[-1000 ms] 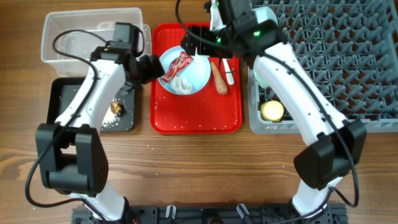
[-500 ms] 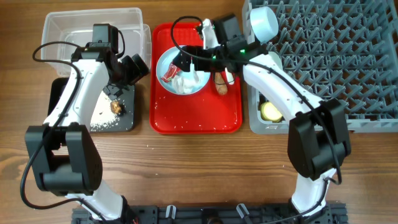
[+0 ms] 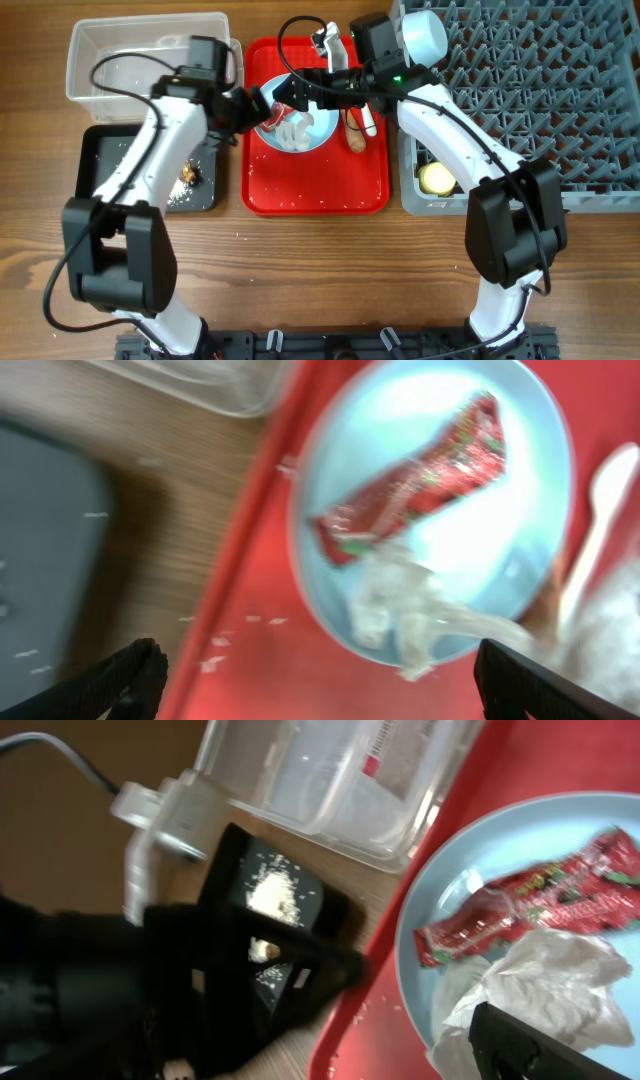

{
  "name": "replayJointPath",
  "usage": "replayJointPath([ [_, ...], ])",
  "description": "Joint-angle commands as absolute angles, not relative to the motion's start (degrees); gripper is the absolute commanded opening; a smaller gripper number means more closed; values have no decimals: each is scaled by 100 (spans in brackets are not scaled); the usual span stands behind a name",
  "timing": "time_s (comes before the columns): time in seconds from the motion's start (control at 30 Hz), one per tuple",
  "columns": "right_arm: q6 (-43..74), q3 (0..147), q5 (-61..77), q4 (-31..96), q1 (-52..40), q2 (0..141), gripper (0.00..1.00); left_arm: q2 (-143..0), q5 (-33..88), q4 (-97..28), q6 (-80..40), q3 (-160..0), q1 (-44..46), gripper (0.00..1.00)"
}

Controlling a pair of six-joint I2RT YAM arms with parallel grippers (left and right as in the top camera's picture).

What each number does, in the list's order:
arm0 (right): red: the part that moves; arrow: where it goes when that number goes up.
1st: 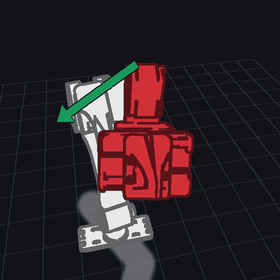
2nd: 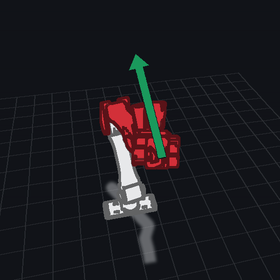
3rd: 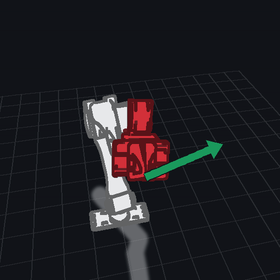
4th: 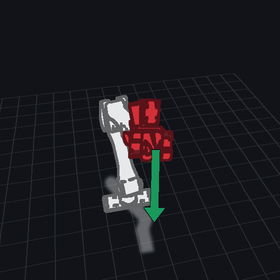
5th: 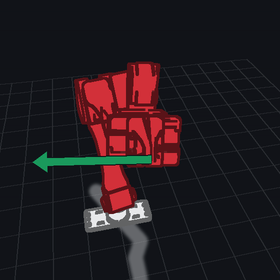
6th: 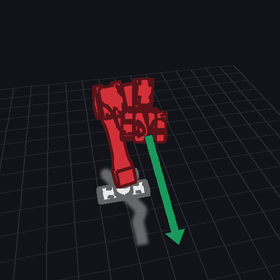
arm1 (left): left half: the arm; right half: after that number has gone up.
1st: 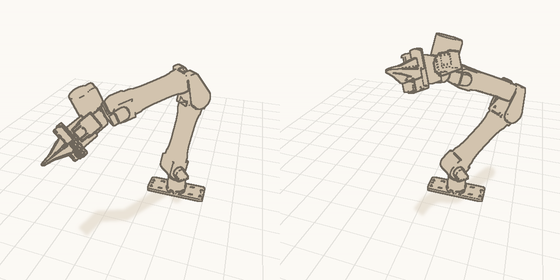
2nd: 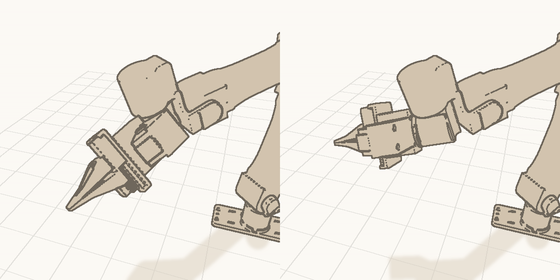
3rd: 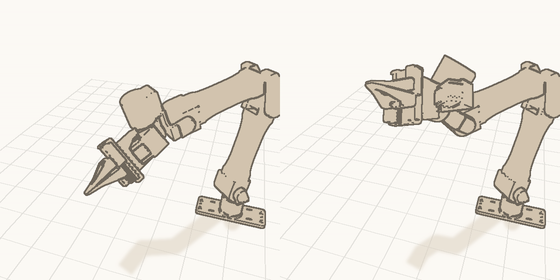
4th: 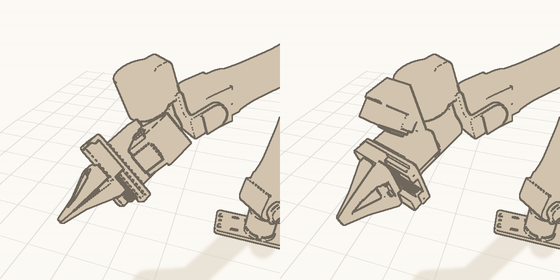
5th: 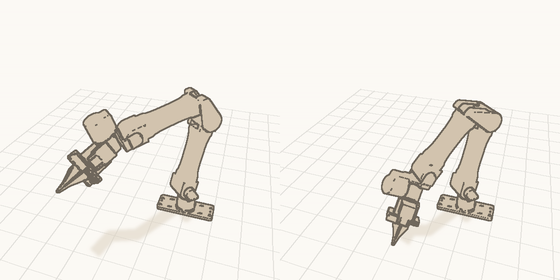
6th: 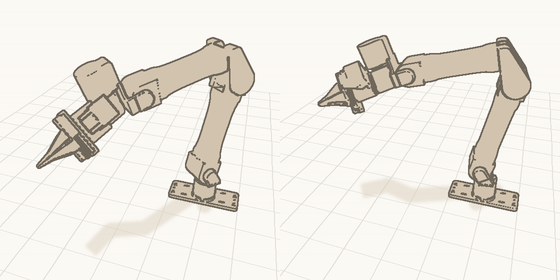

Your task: Sort waste into correct bins and load items into the dishwasher rack

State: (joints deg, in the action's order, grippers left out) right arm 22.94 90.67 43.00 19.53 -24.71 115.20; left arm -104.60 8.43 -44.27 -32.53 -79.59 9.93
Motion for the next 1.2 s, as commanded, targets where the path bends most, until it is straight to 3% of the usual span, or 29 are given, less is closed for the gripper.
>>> replayJointPath([
  [0.0,2311,9126,4803,1756,-2397,11528,100,-10492,1509,-4053,-3328,-7605,1103,99],
  [0.23,2418,9126,5398,1363,-2261,11528,100,-10492,2816,-2858,-3332,-6932,913,88],
  [0.67,2418,9126,5721,1271,-2226,11528,100,-10492,3736,-2008,-2871,-6694,847,69],
  [1.0,2565,9126,5996,1052,-2226,11528,100,-10514,3990,-1157,-2928,-6663,851,67],
  [1.17,2567,9126,6010,1033,-2226,11528,100,-10514,4073,-998,-2965,-6663,858,60],
])
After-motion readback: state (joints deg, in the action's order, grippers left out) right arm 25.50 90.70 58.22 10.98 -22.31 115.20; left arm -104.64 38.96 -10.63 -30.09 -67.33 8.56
